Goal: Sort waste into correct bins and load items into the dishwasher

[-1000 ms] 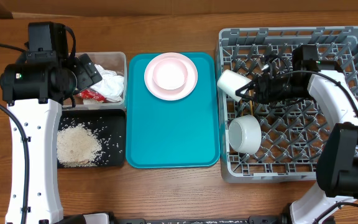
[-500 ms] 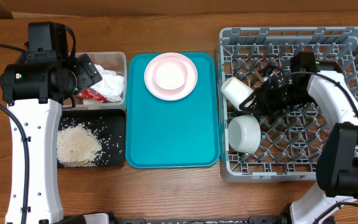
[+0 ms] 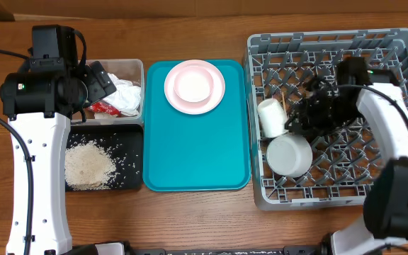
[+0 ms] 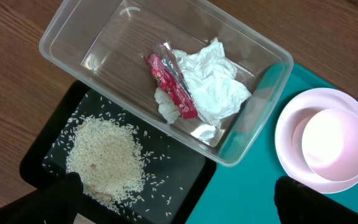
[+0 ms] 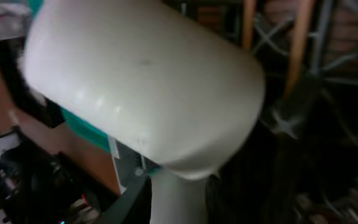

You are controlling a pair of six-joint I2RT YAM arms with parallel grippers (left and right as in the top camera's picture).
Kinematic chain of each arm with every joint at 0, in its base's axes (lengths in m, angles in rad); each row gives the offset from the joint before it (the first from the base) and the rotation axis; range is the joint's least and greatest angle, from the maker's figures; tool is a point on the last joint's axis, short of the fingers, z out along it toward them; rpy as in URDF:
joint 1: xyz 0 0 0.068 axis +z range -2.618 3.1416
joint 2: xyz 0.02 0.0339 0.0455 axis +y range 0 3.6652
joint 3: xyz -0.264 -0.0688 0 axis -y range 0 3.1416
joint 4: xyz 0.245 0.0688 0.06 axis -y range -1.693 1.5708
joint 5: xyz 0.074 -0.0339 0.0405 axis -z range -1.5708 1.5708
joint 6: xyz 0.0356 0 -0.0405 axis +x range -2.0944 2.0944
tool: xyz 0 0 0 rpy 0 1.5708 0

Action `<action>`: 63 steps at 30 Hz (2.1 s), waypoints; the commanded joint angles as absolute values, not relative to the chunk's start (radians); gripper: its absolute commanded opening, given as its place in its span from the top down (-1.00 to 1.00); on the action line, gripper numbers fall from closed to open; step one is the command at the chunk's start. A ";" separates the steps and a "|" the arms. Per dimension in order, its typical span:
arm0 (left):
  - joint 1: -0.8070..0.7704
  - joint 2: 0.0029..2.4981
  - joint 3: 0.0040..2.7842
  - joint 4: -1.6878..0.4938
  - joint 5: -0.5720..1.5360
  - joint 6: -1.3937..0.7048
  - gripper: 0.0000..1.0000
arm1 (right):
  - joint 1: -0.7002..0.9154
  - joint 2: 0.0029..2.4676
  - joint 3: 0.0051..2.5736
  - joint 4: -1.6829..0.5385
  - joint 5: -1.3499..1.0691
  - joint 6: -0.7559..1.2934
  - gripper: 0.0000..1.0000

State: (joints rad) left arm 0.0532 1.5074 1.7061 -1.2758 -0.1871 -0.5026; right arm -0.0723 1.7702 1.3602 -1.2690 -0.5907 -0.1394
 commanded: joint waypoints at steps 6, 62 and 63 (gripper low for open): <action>0.056 1.511 1.711 -1.275 -0.186 -0.505 -1.00 | -0.072 1.581 1.409 -1.231 -0.340 0.060 0.46; 0.056 1.511 1.711 -1.275 -0.186 -0.505 -1.00 | 0.268 1.483 1.446 -1.165 -0.168 0.213 0.90; 0.056 1.511 1.711 -1.275 -0.186 -0.505 -1.00 | 0.276 1.483 1.436 -1.156 -0.156 0.213 0.90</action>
State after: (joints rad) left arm 0.0532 1.5074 1.7061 -1.2758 -0.1867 -0.5026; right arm 0.2432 1.5005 1.4448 -1.1744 -0.1673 0.2092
